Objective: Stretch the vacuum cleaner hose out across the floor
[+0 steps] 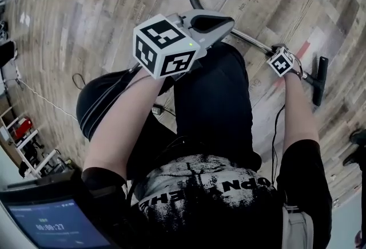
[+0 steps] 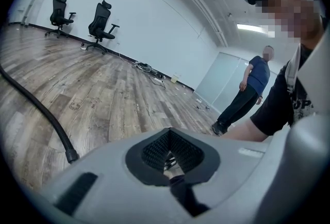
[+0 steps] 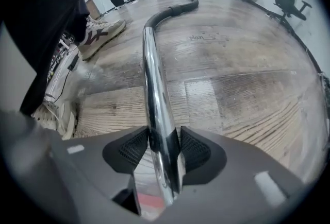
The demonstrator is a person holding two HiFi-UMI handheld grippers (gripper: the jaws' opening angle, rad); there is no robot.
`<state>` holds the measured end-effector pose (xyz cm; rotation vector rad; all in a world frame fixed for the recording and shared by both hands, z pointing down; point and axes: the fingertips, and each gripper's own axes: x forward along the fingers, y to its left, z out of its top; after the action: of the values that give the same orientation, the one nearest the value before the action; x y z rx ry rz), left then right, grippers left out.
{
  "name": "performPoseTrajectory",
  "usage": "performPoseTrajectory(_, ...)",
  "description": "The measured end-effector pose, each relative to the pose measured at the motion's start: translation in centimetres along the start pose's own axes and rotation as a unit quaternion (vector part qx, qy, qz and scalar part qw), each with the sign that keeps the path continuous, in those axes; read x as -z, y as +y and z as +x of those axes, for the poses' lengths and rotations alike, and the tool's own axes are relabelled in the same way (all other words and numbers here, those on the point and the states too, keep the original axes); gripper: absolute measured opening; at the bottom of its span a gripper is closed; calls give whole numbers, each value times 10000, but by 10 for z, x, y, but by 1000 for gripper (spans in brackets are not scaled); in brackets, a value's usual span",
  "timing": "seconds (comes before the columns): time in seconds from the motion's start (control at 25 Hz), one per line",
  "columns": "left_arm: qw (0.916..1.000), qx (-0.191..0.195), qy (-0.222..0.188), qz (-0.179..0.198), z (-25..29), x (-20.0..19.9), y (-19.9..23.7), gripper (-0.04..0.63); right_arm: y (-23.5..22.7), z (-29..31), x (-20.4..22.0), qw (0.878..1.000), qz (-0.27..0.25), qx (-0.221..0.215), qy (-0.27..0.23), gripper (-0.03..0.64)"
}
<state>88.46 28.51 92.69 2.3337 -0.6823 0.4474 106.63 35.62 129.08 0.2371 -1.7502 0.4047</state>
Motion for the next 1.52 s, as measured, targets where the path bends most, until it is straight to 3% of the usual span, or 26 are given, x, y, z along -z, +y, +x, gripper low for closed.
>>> performPoseTrajectory(0.12,10000,2,-25,-11,1,-2,-1,0,3,2,5,9998,134,-118,94,207)
performPoseTrajectory(0.4,10000,-22,12,-7,0,0,-1,0,0,-1,2,9998,-113,40,184,193)
performPoseTrajectory(0.68,9999,52,-78,45,-1,-4,-6,0,-2,-5,14,9997,46,129,226,201)
performPoseTrajectory(0.96,9994,16,-322,98,-20,-12,4,2,-3,-8,14,9987,318,331,232,218)
performPoseTrajectory(1.12,9984,252,-494,144,-34,-35,21,2,4,-20,20,9952,866,271,374,198)
performPoseTrajectory(1.36,9944,663,-785,250,-76,-102,30,2,7,-102,-59,9884,1386,497,-384,8)
performPoseTrajectory(1.52,9928,638,-1008,49,-138,-146,14,2,27,-212,-142,9826,1468,356,-1085,8)
